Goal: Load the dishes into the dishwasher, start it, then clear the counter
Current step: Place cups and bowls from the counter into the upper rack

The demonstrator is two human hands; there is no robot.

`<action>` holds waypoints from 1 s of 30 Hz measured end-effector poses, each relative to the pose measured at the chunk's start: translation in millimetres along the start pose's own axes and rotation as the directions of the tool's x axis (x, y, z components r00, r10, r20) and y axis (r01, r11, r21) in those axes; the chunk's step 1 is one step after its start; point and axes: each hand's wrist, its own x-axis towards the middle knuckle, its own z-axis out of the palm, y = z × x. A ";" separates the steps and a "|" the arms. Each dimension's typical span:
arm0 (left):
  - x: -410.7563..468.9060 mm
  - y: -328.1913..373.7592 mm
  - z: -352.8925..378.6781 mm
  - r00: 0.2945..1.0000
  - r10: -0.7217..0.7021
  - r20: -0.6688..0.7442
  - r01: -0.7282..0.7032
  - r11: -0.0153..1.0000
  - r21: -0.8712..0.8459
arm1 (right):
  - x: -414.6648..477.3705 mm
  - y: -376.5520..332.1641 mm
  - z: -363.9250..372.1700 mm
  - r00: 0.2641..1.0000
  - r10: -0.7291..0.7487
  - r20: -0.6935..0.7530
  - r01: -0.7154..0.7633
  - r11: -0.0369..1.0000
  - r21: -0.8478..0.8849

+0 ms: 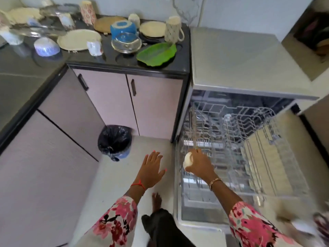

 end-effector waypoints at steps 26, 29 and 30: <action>62.8 193.8 170.8 0.949 0.070 0.308 -0.064 0.997 -0.031 | 21.0 265.1 1.8 0.998 0.018 0.065 -0.027 0.989 0.145; 66.0 185.9 181.5 0.971 0.127 0.204 -0.139 0.989 0.046 | 38.7 268.9 17.1 0.996 -0.046 0.080 0.038 0.994 0.101; 65.5 185.1 183.7 0.969 0.124 0.213 -0.135 0.990 0.035 | 42.6 269.5 22.3 0.994 -0.062 0.095 0.054 0.995 0.078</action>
